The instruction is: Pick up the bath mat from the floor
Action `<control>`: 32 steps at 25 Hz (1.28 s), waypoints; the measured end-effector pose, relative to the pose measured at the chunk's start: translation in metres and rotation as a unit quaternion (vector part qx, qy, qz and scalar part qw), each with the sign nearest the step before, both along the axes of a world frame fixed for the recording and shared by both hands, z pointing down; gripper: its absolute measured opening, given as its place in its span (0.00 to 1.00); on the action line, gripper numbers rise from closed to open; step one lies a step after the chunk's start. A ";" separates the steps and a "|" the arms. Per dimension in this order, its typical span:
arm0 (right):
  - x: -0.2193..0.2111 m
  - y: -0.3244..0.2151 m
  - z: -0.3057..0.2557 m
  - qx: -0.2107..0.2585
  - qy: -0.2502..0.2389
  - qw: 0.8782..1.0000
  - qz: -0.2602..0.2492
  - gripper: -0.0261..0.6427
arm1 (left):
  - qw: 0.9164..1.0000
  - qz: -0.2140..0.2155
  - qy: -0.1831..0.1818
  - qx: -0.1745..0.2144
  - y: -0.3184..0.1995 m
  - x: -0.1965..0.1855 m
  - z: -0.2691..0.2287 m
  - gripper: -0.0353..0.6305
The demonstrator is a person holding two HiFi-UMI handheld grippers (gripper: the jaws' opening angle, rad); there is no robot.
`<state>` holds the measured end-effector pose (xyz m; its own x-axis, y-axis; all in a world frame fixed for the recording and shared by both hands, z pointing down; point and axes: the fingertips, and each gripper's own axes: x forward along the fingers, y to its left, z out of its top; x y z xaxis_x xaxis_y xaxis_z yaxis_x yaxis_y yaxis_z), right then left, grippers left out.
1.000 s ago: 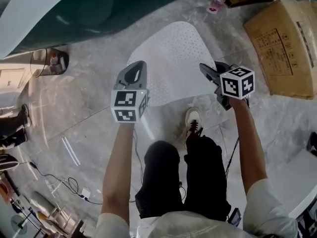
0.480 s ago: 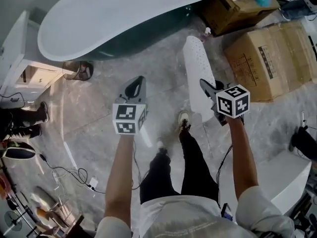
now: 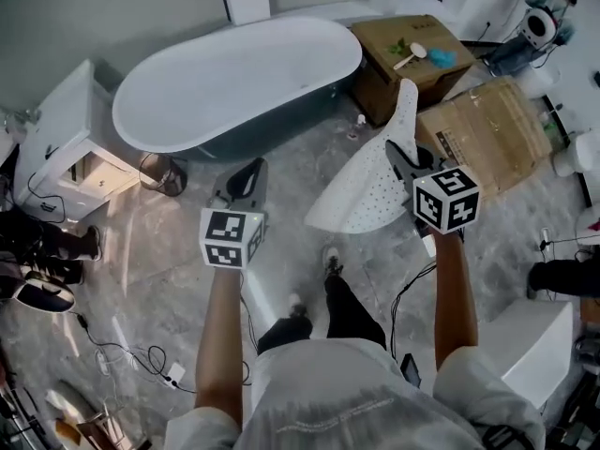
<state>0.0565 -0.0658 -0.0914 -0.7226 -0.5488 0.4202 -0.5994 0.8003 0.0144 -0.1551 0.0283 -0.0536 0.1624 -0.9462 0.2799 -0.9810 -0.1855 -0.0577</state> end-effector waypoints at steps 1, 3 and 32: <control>0.000 0.006 -0.019 0.019 -0.006 1.000 0.001 0.09 | 1.000 0.004 -0.008 0.012 0.005 0.003 -0.018 0.08; -0.002 0.017 -0.053 0.052 -0.024 0.998 0.008 0.09 | 0.999 0.011 -0.025 0.035 0.015 0.006 -0.052 0.08; -0.014 0.120 -0.151 0.168 -0.059 0.984 -0.011 0.09 | 0.982 0.062 -0.082 0.161 0.092 0.019 -0.167 0.08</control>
<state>0.0426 0.0539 -0.2429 -0.7691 -0.6256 0.1304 -0.5951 0.7755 0.2107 -0.1358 0.1203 -0.2202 0.2604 -0.9655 0.0011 -0.9243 -0.2496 -0.2887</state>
